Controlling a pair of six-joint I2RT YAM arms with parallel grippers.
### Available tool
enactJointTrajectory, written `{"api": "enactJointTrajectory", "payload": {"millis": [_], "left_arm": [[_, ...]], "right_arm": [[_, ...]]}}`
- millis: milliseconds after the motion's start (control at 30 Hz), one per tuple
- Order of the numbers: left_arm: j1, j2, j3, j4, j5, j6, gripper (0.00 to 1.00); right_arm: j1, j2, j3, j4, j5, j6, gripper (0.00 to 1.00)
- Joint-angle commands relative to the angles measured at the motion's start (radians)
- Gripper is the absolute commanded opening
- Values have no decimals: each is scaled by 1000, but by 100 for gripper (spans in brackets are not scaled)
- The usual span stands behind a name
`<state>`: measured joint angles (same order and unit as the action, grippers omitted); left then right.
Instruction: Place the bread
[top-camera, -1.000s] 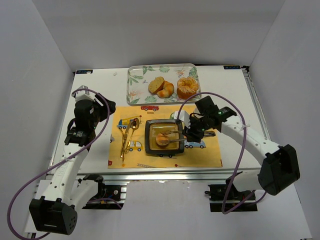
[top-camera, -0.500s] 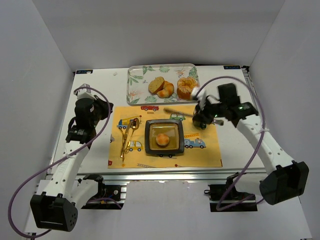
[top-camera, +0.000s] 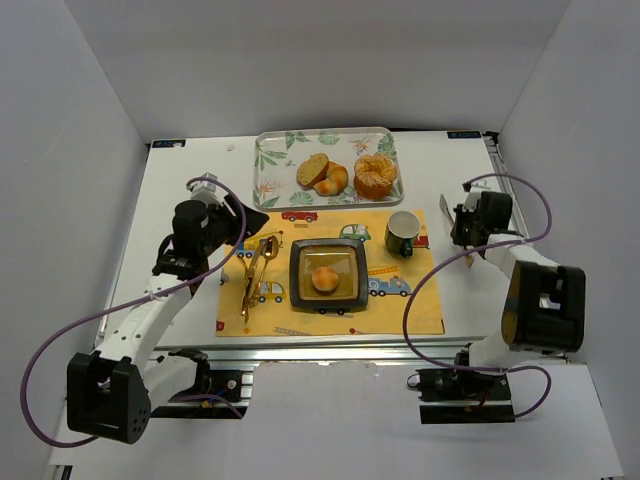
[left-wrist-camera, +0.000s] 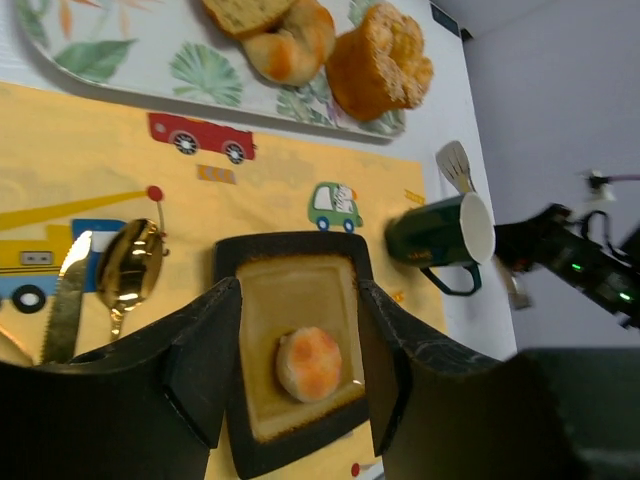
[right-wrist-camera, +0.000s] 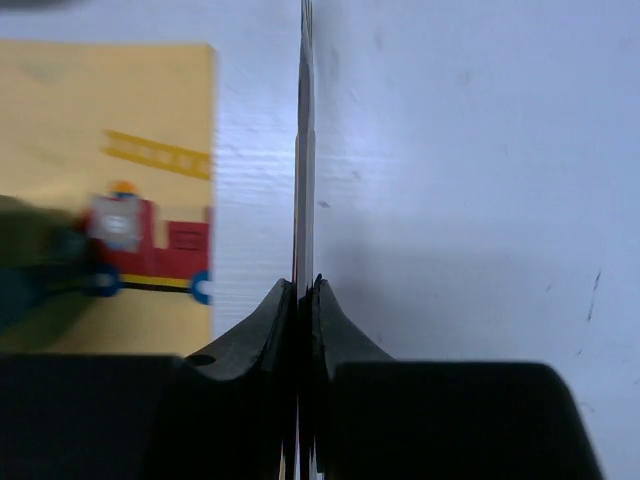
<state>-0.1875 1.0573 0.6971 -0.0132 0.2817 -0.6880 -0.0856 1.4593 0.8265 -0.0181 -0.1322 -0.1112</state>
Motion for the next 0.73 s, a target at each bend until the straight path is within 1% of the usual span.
{"api": "enactJointTrajectory", "payload": {"millis": [0, 33, 67, 100, 133, 167, 200, 267, 300, 367, 467, 533, 567, 633, 700], "left_arm": [[-35, -3, -5, 55, 33, 19, 60], [-36, -2, -10, 55, 31, 19, 61], [-38, 0, -11, 52, 25, 21, 61], [-38, 3, -11, 50, 24, 22, 61], [-38, 4, -16, 51, 22, 22, 62], [-40, 3, -22, 58, 17, 19, 62], [-40, 1, -27, 61, 14, 13, 63], [-40, 4, -24, 55, 14, 13, 63], [-40, 6, -22, 53, 16, 15, 63], [-40, 7, -12, 42, 13, 19, 65], [-40, 13, 2, 27, 17, 33, 65], [-43, 20, 2, 33, 34, 38, 66], [-43, 23, 4, 38, 40, 38, 66], [-55, 26, 5, 59, 60, 45, 64], [-88, 30, 16, 64, 60, 73, 53]], "right_arm": [[-20, 70, -68, 239, 127, 36, 0], [-23, 85, -76, 263, 128, 30, 0], [-25, 99, -78, 245, 125, 24, 0], [-25, 120, -43, 212, 88, 7, 2], [-26, 125, -41, 204, 79, -7, 11], [-25, 128, -41, 187, 75, -25, 34], [-26, 142, -29, 152, 62, -50, 47], [-28, 160, 48, 52, 54, -61, 65], [-42, 158, 66, -24, 24, -61, 70], [-51, 136, 91, -65, 20, -70, 86], [-49, 99, 149, -160, 92, -79, 89], [-49, 82, 200, -235, 120, -68, 89], [-49, 75, 247, -252, 124, -68, 89], [-49, 47, 284, -263, 105, -79, 90], [-49, 21, 332, -253, 40, -85, 89]]}}
